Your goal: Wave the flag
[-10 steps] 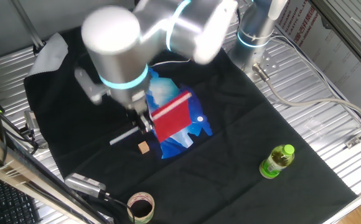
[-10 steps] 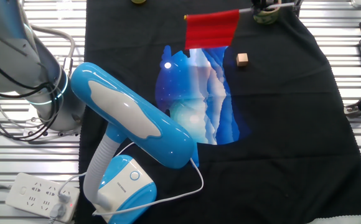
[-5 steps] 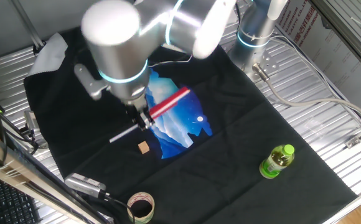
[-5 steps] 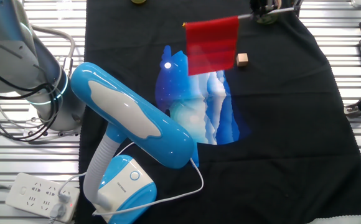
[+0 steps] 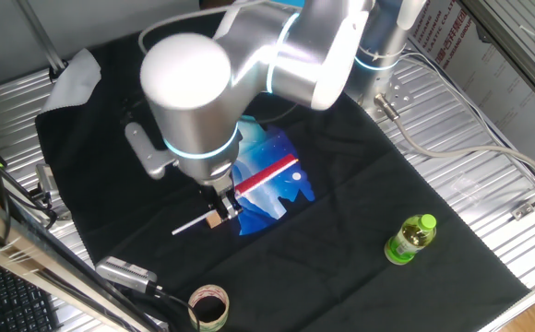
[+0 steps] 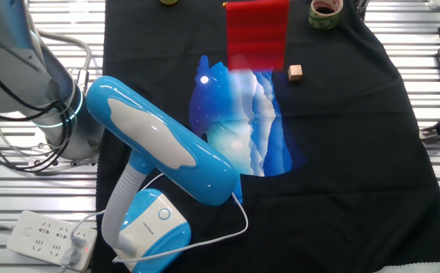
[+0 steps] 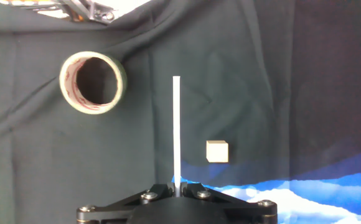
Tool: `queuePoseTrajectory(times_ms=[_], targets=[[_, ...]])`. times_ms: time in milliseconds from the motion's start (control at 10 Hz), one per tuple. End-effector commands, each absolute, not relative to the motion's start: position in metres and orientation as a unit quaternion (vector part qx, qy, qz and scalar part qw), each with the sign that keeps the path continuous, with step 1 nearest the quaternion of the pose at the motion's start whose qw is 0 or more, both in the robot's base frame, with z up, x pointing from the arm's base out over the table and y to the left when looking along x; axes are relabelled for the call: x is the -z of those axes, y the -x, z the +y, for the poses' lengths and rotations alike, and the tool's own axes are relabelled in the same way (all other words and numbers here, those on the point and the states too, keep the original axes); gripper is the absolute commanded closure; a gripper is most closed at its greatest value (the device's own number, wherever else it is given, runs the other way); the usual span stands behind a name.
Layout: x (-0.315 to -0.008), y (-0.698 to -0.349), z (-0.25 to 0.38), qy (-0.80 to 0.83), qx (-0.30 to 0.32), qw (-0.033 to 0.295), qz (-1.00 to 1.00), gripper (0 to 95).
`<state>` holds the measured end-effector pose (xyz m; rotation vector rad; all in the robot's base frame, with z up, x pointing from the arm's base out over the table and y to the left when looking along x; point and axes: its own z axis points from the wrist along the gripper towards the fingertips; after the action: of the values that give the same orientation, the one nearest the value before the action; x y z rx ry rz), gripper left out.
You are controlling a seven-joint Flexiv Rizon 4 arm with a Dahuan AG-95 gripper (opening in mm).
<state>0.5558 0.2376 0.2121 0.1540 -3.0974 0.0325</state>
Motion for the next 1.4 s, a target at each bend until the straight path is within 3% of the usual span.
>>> queuePoseTrajectory(times_ms=[100,1000,1400], targets=[[-0.212,-0.553,0.236,-0.049,-0.009,0.015,-0.999,95.0],[-0.213,-0.552,0.236,-0.047,-0.005,0.013,-0.999,95.0],[-0.189,-0.548,0.226,-0.055,-0.004,0.003,-0.998,95.0]])
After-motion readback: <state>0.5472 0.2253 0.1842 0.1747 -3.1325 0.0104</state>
